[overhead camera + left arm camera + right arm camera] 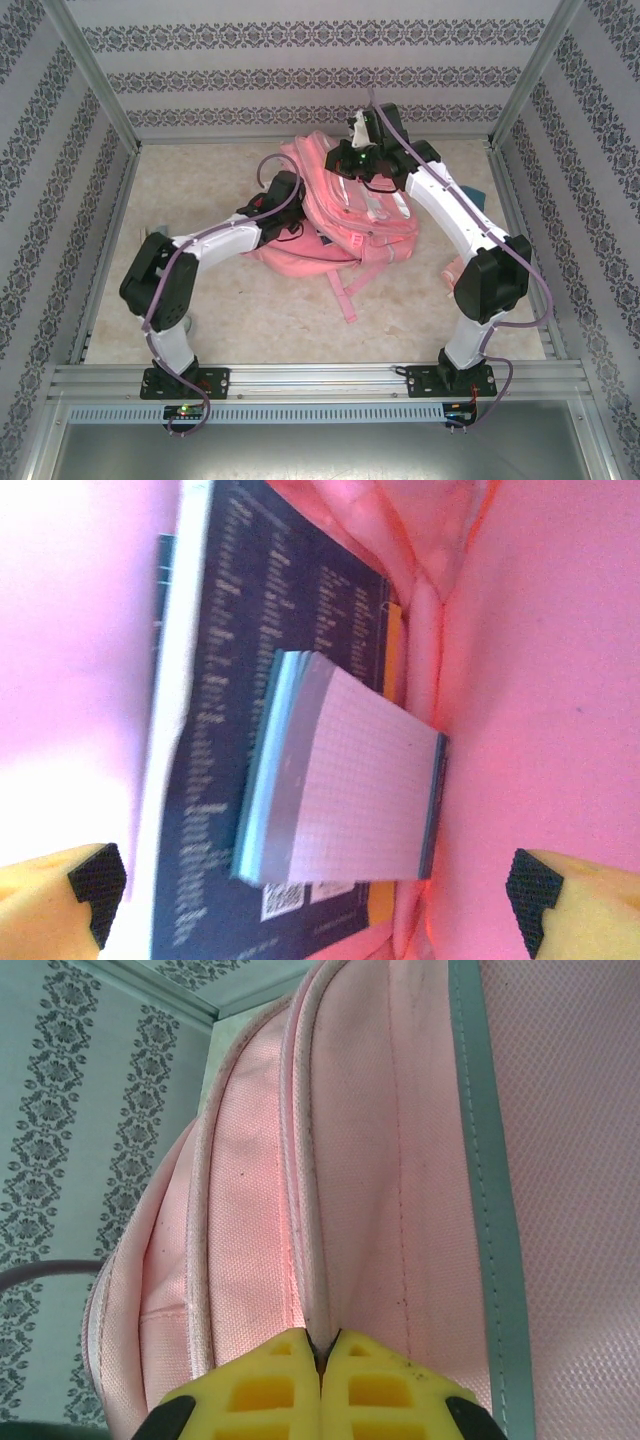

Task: Pack the student bag
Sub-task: Place the book in the student bag, then pick up the pencil case from the bottom-left of the table.

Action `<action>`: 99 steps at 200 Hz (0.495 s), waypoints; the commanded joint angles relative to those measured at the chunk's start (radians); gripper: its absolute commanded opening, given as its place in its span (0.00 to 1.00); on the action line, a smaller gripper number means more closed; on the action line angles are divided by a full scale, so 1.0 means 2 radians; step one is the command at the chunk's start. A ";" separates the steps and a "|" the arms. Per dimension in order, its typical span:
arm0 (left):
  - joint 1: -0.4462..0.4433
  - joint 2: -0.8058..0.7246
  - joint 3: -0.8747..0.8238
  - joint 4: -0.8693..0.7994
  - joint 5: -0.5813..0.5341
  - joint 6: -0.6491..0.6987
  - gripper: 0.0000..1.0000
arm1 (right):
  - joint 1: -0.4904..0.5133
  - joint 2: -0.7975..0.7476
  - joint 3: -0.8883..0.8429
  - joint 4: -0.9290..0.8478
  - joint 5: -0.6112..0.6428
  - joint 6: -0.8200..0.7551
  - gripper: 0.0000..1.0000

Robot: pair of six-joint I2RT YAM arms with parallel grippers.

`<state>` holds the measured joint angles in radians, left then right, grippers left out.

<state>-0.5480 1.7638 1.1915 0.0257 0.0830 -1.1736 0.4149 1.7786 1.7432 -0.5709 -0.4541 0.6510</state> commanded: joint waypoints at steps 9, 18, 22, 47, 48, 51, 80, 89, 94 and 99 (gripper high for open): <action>0.012 -0.063 -0.039 -0.080 -0.028 0.027 1.00 | -0.005 -0.025 -0.014 0.052 0.000 -0.019 0.00; 0.016 -0.080 -0.051 -0.086 -0.030 0.028 1.00 | -0.005 -0.024 -0.020 0.052 0.001 -0.022 0.00; 0.018 -0.088 -0.056 -0.091 -0.031 0.027 1.00 | -0.005 -0.024 -0.023 0.052 0.002 -0.023 0.00; 0.035 -0.132 -0.077 -0.121 -0.033 0.041 1.00 | -0.001 -0.022 -0.043 0.049 0.017 -0.039 0.00; 0.036 -0.134 -0.077 -0.123 -0.033 0.042 1.00 | -0.001 -0.022 -0.044 0.049 0.017 -0.040 0.00; 0.037 -0.139 -0.079 -0.129 -0.035 0.044 1.00 | 0.000 -0.022 -0.047 0.048 0.020 -0.042 0.00; 0.047 -0.179 -0.078 -0.184 -0.048 0.074 1.00 | 0.011 -0.014 -0.074 0.045 0.044 -0.065 0.00; 0.050 -0.189 -0.077 -0.201 -0.053 0.082 1.00 | 0.016 -0.009 -0.080 0.042 0.054 -0.072 0.00; 0.053 -0.196 -0.077 -0.209 -0.055 0.086 1.00 | 0.019 -0.006 -0.082 0.042 0.058 -0.075 0.00; 0.055 -0.202 -0.076 -0.216 -0.058 0.089 1.00 | 0.021 -0.003 -0.085 0.041 0.061 -0.077 0.00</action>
<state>-0.4599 1.4319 1.0321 -0.2745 0.0097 -1.0756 0.4496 1.7695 1.6100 -0.4896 -0.4412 0.5678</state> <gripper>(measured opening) 0.996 0.042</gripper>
